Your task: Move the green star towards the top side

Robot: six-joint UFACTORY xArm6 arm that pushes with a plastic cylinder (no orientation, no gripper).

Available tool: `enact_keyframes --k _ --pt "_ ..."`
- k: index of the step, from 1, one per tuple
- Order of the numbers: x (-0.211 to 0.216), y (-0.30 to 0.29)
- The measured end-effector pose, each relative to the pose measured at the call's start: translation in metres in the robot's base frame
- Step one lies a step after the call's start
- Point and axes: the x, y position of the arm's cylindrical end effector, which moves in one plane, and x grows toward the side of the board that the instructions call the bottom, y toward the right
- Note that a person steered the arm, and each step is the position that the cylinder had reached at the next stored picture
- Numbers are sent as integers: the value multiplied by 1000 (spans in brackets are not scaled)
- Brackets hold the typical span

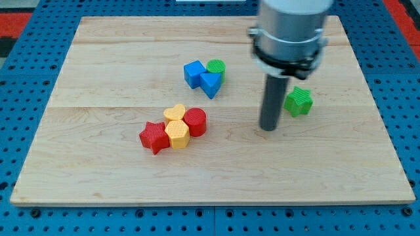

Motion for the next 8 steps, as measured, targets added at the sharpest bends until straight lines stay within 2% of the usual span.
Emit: enact_keyframes --k 1,2,4,8 --pt "-14 54" --pt "-31 58" --pt "-54 48" --pt "-154 0"
